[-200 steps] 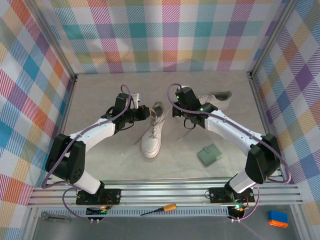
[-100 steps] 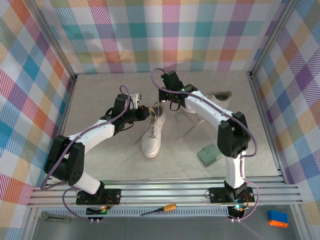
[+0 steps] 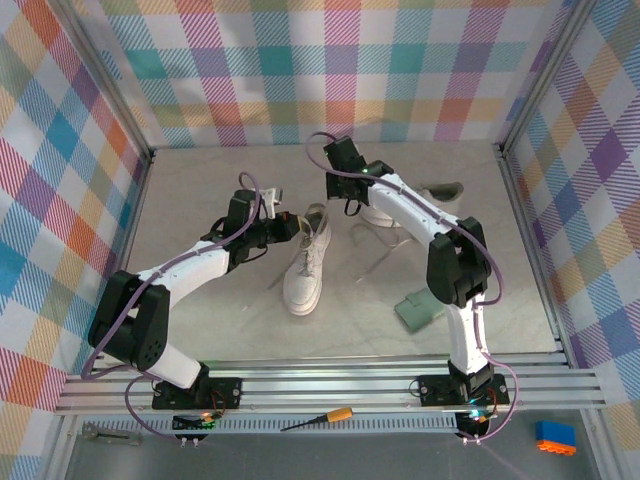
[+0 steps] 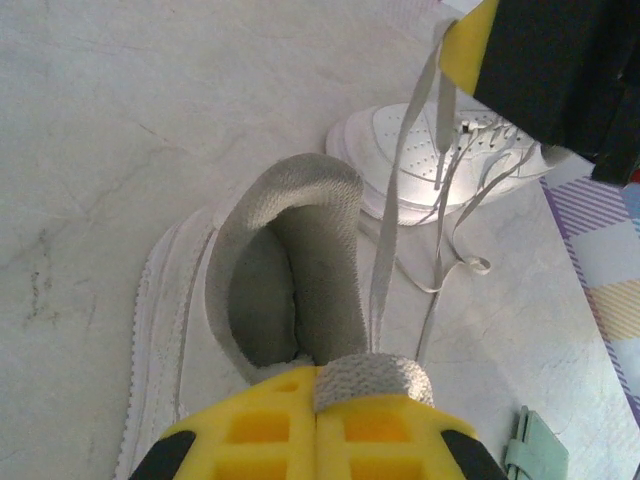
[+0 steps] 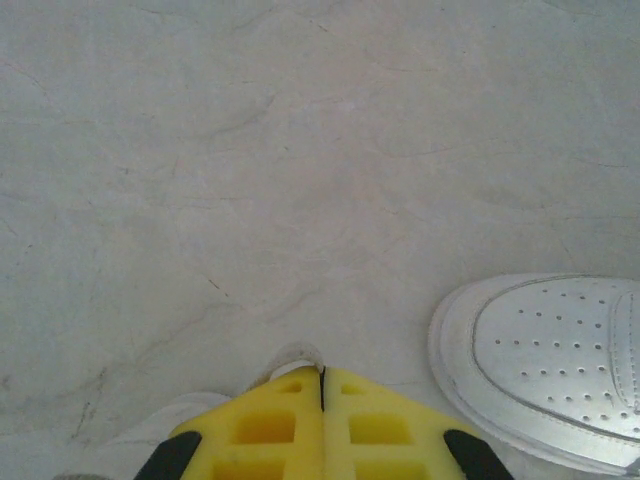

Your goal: Tie the shoes

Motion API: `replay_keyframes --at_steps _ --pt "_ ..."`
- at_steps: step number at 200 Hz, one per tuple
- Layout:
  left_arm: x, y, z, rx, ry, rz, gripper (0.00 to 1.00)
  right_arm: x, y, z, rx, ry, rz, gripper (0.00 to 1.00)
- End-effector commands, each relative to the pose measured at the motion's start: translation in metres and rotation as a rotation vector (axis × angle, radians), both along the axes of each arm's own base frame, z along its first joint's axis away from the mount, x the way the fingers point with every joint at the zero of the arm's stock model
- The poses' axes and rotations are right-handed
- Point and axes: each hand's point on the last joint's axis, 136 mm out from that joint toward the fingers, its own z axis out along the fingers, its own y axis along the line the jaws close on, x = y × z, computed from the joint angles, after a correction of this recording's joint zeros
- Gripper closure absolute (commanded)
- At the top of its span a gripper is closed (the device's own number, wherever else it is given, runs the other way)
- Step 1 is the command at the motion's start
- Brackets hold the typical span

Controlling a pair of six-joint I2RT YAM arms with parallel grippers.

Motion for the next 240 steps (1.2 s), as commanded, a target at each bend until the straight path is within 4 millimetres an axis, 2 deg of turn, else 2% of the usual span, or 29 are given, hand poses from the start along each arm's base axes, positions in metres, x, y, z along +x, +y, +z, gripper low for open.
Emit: replay_keyframes --at_steps 1,14,37,47,58,90,105,118,138,180,240 --pt "-0.003 -0.004 0.012 -0.023 -0.04 -0.019 1.0 -0.006 0.025 0.001 0.062 0.034 0.117 0.89" --pt "-0.002 -0.002 0.01 -0.022 -0.03 -0.004 1.0 -0.012 0.028 0.003 0.077 0.049 0.139 0.72" --pt "0.003 0.003 0.001 -0.004 0.024 0.045 1.0 -0.025 0.005 0.015 0.056 0.007 0.046 0.58" --pt "0.003 0.003 -0.002 -0.005 0.036 0.051 1.0 -0.034 -0.005 0.023 0.063 -0.003 0.0 0.58" --pt "0.004 0.003 -0.005 -0.008 0.046 0.054 1.0 -0.05 -0.007 0.025 0.1 0.008 -0.006 0.59" --pt "0.004 0.002 -0.01 -0.007 0.067 0.059 1.0 -0.104 0.028 0.029 0.401 0.133 0.084 0.68" --pt "0.004 0.002 -0.011 -0.009 0.066 0.056 1.0 -0.125 0.04 0.019 0.548 0.218 0.085 0.71" --pt "0.004 0.001 -0.012 -0.013 0.068 0.053 1.0 -0.135 0.044 0.011 0.602 0.264 0.06 0.72" --pt "0.004 0.001 -0.014 -0.012 0.075 0.053 1.0 -0.139 0.048 0.002 0.65 0.294 0.032 0.73" --pt "0.004 0.0 -0.014 -0.01 0.075 0.051 1.0 -0.135 0.064 -0.006 0.699 0.335 0.052 0.74" --pt "0.003 0.0 -0.015 -0.007 0.076 0.043 1.0 -0.131 0.07 -0.02 0.714 0.371 0.036 0.76"
